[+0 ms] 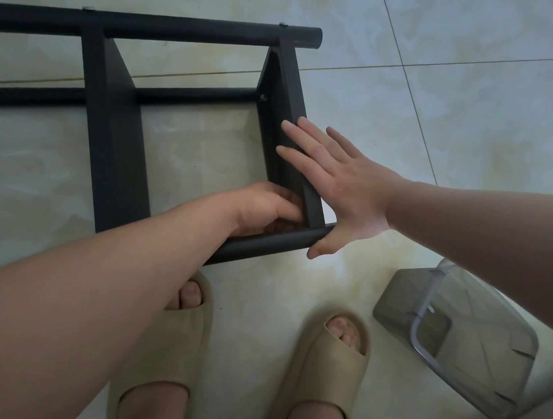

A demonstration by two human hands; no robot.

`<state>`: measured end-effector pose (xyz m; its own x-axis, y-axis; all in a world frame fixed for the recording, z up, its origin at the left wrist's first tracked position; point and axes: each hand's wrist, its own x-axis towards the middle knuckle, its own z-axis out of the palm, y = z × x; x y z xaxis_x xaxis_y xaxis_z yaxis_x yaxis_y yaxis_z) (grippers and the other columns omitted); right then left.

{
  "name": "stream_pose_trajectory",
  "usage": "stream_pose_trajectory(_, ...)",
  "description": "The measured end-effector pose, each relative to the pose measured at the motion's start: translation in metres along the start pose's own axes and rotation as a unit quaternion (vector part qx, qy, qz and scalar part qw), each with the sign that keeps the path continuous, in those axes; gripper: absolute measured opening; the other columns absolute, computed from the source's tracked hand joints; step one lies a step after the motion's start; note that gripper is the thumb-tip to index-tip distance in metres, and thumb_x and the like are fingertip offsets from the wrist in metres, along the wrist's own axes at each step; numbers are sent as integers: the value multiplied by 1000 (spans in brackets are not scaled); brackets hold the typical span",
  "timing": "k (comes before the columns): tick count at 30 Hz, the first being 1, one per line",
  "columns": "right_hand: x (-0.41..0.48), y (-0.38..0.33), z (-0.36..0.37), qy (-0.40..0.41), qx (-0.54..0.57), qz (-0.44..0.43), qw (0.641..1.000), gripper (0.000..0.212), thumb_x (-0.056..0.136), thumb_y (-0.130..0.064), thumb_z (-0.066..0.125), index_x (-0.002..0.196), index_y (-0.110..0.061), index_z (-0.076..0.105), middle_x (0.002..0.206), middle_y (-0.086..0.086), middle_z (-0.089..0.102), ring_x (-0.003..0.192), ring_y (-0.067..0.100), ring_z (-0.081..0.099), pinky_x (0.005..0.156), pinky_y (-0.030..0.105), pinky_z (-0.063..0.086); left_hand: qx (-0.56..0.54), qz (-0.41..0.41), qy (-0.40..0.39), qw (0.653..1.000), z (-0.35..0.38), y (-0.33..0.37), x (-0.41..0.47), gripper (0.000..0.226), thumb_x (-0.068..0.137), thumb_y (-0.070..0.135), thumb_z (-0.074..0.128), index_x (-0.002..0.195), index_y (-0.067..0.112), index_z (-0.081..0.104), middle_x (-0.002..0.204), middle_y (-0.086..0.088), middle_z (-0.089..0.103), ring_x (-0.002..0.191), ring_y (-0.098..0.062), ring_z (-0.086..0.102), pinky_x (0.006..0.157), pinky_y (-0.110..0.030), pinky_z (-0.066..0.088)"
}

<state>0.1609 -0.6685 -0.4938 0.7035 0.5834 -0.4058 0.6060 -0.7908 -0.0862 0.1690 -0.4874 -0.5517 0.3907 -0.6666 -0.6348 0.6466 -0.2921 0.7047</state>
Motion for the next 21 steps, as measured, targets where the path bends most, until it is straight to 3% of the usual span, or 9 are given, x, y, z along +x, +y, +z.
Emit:
stream_pose_trajectory(2, 0, 0, 1, -1, 1, -1, 1000, 144, 56, -101, 43, 161, -12, 2, 168, 5, -19, 152, 22, -26, 125, 54, 2, -3, 4, -5, 1000, -2, -2, 2, 9, 85, -5, 63, 85, 3, 68, 75, -14, 61, 76, -29, 57, 74, -36, 45)
stream_pose_trajectory(8, 0, 3, 1, 1, 5, -6, 1000, 144, 56, -101, 42, 161, -13, 2, 168, 5, -19, 152, 21, -27, 125, 53, 2, -42, -2, -45, 998, -4, -3, 4, 22, 89, -11, 52, 84, 5, 65, 73, -8, 68, 68, -21, 68, 65, -29, 53)
stream_pose_trajectory(11, 2, 1, -2, -14, 1, -1, 1000, 143, 56, -102, 42, 162, -14, 1, 168, 3, -20, 151, 19, -28, 125, 54, 0, -85, -8, -64, 994, -5, -1, 1, 37, 91, -8, 47, 72, 11, 74, 75, -7, 72, 70, -20, 72, 63, -27, 56)
stream_pose_trajectory(12, 2, 0, -4, -22, -5, 4, 1000, 143, 56, -102, 42, 162, -15, 1, 167, 2, -22, 151, 18, -28, 125, 54, 0, -68, -6, -37, 997, -3, 0, -1, 39, 91, -6, 48, 69, 13, 75, 74, -6, 72, 71, -20, 72, 62, -26, 56)
stream_pose_trajectory(14, -4, -6, -7, -36, 10, 27, 999, 137, 58, -98, 46, 162, -20, 3, 167, -3, -24, 153, 17, -24, 125, 54, -1, 74, 12, 63, 995, -4, 0, -3, 27, 89, -1, 54, 75, 15, 71, 73, -4, 71, 72, -22, 69, 62, -26, 51)
stream_pose_trajectory(17, -26, -27, -9, -41, 119, 98, 987, 115, 70, -82, 63, 161, -33, 12, 169, -7, -16, 156, 19, 3, 125, 50, 9, 283, 47, 193, 939, -3, 4, -12, 15, 89, 12, 59, 81, 24, 63, 81, 1, 69, 77, -19, 64, 62, -27, 43)
stream_pose_trajectory(21, -78, -53, -10, -45, 236, 189, 952, 80, 90, -59, 64, 157, -32, 29, 163, -4, 30, 145, 22, 35, 116, 39, 31, 371, 39, 266, 889, 18, 20, -40, 9, 91, 24, 60, 100, 24, 60, 101, 4, 66, 96, -21, 61, 81, -33, 48)
